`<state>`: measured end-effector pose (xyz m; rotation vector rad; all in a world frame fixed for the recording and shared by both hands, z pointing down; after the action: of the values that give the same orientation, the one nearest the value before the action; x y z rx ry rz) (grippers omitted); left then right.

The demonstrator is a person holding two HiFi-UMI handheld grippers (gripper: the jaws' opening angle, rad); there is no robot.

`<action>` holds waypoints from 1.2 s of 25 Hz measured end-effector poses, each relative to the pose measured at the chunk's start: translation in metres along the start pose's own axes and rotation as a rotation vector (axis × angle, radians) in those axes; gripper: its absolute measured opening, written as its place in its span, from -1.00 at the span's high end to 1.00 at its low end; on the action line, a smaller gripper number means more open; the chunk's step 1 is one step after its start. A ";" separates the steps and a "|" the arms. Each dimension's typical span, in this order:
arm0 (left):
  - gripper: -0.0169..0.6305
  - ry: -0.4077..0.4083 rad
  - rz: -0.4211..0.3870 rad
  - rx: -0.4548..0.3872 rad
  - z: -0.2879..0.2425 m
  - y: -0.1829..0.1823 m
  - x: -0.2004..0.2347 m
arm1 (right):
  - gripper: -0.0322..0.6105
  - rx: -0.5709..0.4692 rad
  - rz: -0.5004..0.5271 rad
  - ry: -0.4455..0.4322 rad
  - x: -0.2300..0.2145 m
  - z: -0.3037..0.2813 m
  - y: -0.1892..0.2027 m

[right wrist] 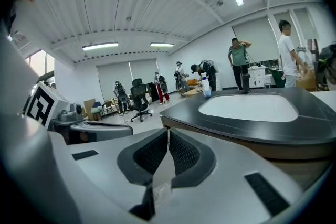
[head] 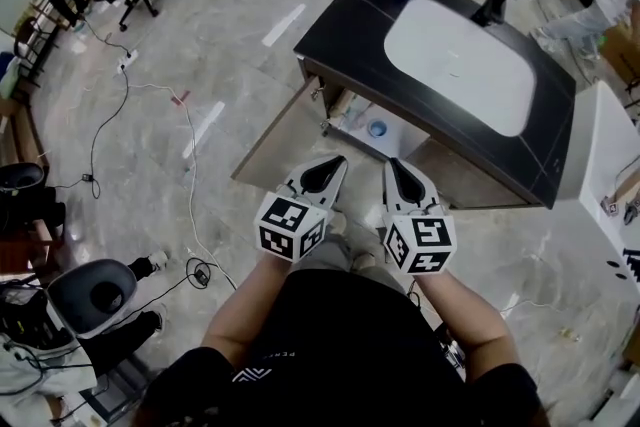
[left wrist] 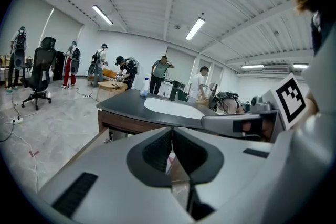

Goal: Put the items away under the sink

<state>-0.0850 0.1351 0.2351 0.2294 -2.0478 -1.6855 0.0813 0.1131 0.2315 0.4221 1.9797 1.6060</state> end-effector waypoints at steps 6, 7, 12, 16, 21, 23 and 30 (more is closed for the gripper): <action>0.91 0.024 0.003 0.006 0.005 0.002 -0.008 | 0.78 0.013 -0.016 0.021 -0.006 0.018 0.001; 0.91 0.029 0.002 0.007 0.005 0.002 -0.010 | 0.78 0.013 -0.020 0.025 -0.007 0.022 0.001; 0.91 0.057 0.001 0.011 0.002 0.005 -0.020 | 0.79 0.012 -0.020 0.048 -0.015 0.036 0.002; 0.91 0.086 0.000 0.022 -0.002 0.008 -0.029 | 0.79 0.018 -0.024 0.070 -0.019 0.045 0.005; 0.91 0.110 -0.004 0.031 -0.008 0.009 -0.038 | 0.79 0.026 -0.033 0.096 -0.026 0.054 0.008; 0.91 0.116 -0.006 0.036 -0.010 0.011 -0.039 | 0.79 0.027 -0.034 0.106 -0.029 0.056 0.010; 0.91 0.132 -0.022 0.051 -0.014 0.010 -0.044 | 0.79 0.044 -0.040 0.119 -0.035 0.058 0.009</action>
<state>-0.0386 0.1433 0.2355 0.3720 -1.9989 -1.5881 0.1425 0.1415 0.2397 0.3075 2.1012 1.5987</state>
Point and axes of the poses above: the fingertips, and each gripper's own axes: z backward along the fingers, x to its left, y out of its underside, the point moved 8 cm from there along z, backward along the fingers, and after that the axes turned 13 degrees about -x, right-handed, at the moved point
